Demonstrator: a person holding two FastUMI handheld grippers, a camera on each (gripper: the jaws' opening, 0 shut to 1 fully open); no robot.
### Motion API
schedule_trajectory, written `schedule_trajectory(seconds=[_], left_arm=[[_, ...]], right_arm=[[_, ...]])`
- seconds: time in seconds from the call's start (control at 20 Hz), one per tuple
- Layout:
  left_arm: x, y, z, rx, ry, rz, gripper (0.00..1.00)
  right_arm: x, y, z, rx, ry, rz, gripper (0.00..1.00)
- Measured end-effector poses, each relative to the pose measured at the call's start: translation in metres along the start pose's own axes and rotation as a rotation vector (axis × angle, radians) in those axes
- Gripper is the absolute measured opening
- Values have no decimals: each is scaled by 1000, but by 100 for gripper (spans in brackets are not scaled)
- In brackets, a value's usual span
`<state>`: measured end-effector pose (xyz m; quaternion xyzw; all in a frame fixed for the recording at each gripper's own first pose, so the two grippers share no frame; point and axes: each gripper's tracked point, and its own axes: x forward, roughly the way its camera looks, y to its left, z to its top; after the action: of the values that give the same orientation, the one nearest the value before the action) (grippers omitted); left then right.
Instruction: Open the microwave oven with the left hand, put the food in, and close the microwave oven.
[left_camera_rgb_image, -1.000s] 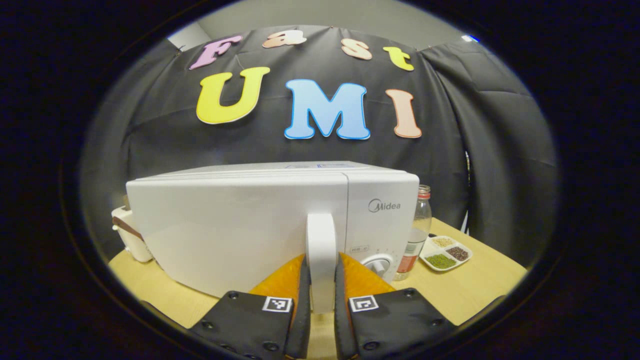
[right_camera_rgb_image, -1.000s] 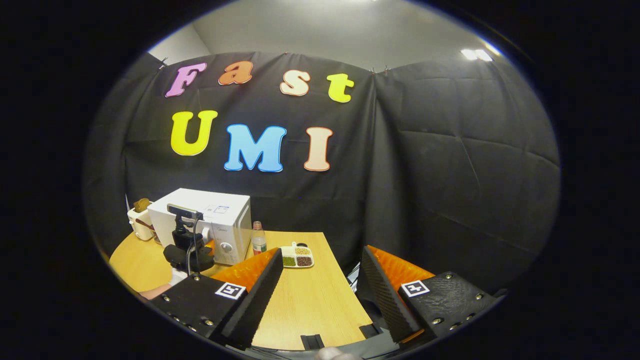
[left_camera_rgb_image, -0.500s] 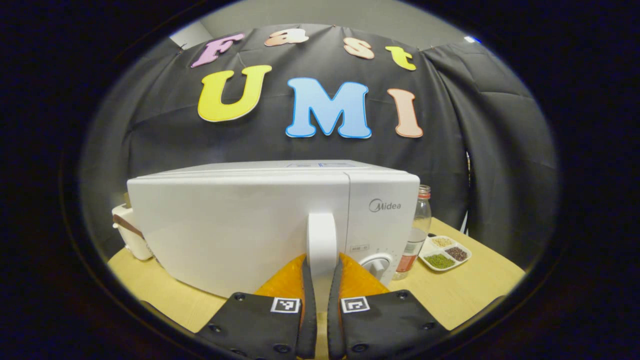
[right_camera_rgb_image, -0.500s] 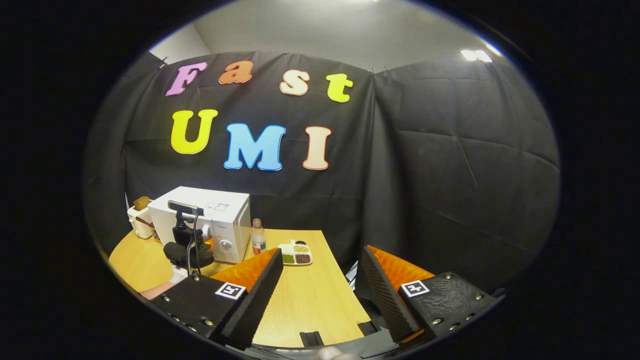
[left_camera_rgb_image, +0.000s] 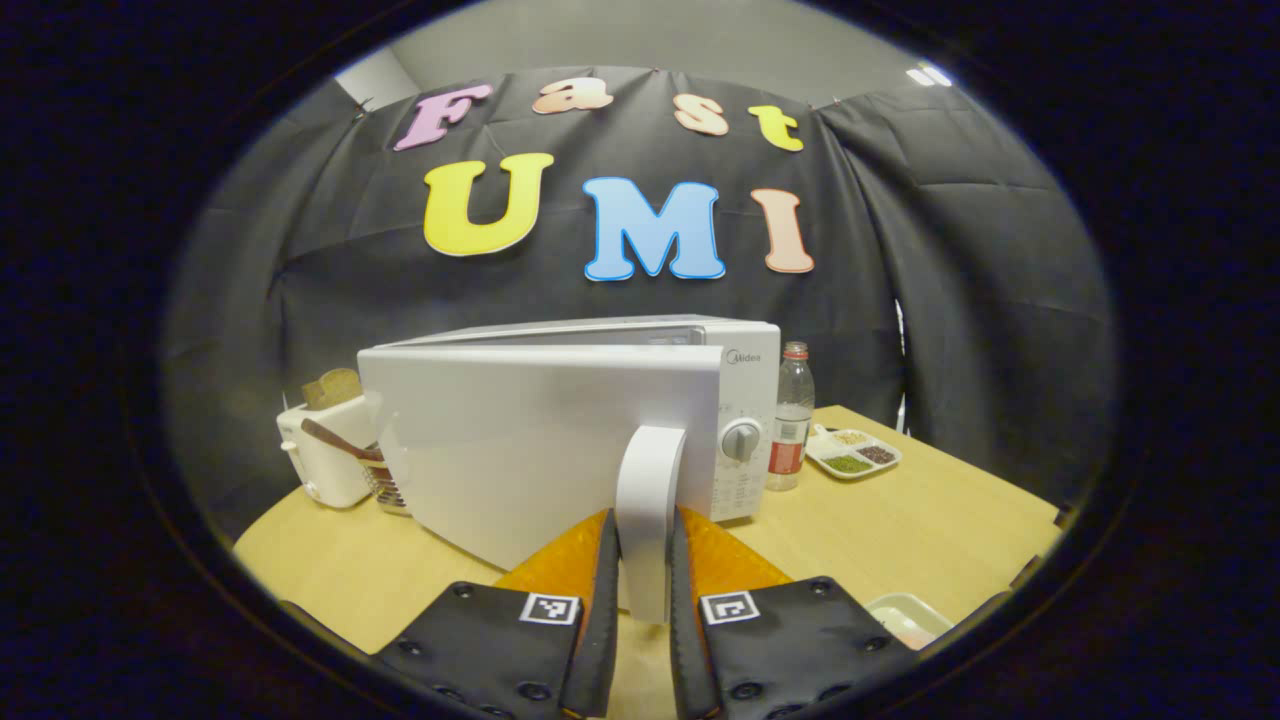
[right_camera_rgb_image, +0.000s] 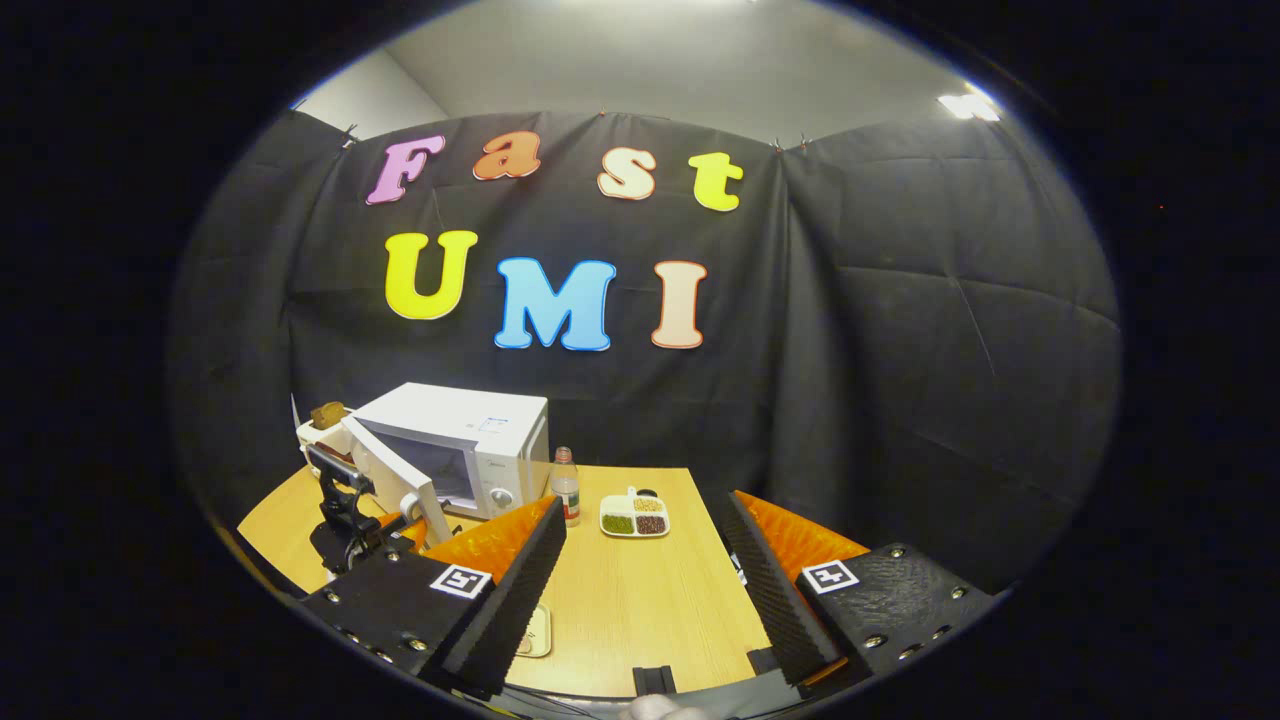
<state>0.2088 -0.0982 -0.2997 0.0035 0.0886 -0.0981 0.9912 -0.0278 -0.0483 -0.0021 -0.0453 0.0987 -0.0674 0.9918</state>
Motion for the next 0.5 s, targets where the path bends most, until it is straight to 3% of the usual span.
schedule_trajectory(seconds=[0.1, 0.2, 0.35, 0.4, 0.5], left_arm=[[-3, 20, -1, 44, -10, 52, 62], [-5, 19, -1, 51, 0, 42, 100], [-16, 27, -4, 49, 1, 63, 100], [-21, 30, -6, 41, 1, 69, 95], [-35, 38, -11, 32, 7, 74, 100]], right_arm=[[-3, 12, 1, -10, -3, 33, 97], [-6, 17, 4, -20, -10, 45, 97], [-12, 24, 5, -8, -12, 64, 97], [-11, 24, 3, -11, -10, 68, 97], [-13, 28, 0, -16, -1, 80, 97]])
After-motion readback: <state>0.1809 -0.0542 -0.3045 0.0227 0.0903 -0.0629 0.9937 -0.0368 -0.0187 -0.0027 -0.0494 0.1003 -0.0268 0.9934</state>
